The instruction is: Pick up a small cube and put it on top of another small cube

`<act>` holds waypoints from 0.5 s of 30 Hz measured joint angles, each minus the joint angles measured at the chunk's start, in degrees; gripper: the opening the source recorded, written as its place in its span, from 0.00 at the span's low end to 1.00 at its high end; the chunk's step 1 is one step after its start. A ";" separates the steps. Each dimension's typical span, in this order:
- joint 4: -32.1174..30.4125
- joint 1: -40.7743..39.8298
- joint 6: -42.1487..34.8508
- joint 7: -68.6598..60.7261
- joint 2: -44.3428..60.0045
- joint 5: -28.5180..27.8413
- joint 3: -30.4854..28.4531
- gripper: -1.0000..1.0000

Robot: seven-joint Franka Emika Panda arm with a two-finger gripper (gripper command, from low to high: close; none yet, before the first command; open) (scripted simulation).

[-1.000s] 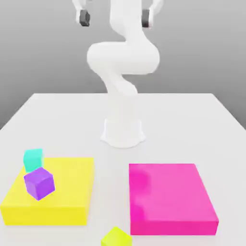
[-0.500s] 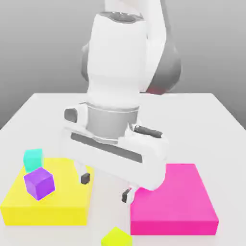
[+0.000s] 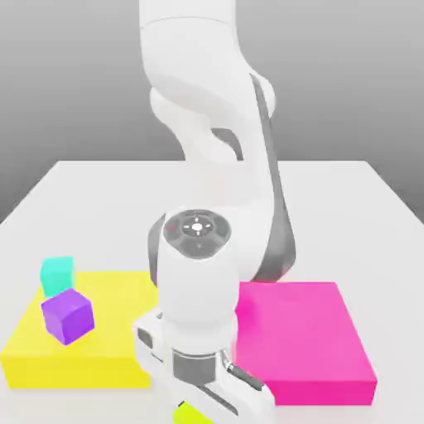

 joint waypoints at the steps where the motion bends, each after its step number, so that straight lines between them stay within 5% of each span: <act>1: -0.12 -0.17 -0.47 -0.12 -0.58 0.19 0.21 0.00; 6: -2.36 -2.16 -7.29 -1.79 -9.56 2.73 1.79 0.00; 15: -12.66 -14.26 -15.04 4.23 -27.01 1.29 -8.52 0.00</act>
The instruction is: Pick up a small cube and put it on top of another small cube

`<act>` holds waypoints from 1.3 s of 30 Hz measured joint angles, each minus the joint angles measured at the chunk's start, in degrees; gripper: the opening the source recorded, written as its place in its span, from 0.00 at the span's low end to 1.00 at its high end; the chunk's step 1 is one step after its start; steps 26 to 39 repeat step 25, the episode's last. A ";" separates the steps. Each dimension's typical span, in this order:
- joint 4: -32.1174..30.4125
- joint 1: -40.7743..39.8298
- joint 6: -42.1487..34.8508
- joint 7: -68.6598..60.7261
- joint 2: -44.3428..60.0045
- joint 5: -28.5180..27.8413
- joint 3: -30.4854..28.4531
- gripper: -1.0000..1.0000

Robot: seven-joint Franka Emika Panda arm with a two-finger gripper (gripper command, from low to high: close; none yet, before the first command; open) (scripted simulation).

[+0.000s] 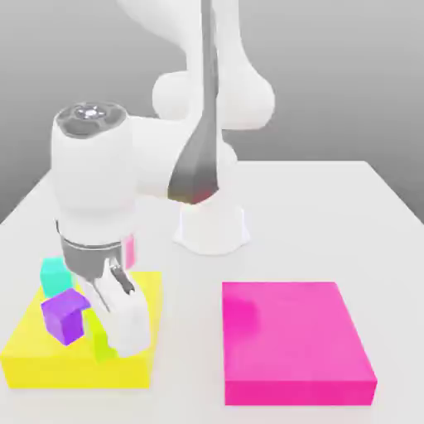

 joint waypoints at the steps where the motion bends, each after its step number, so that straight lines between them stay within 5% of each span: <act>1: -1.19 -2.12 -0.79 0.49 -2.05 0.14 -0.68 0.00; 8: -9.66 -9.48 -6.09 2.43 -16.78 3.27 -7.00 0.00; 13: -12.63 -10.16 3.09 1.62 -10.72 5.12 -8.69 0.00; 14: -12.98 -10.06 4.95 1.40 -9.19 5.43 -8.81 1.00; 20: -13.15 -10.02 5.84 1.31 -8.42 5.55 -8.86 1.00; 25: -11.57 -10.62 -3.38 2.38 -16.07 4.18 -8.31 1.00; 39: -11.57 -10.62 -3.38 2.38 -16.07 4.18 -8.31 1.00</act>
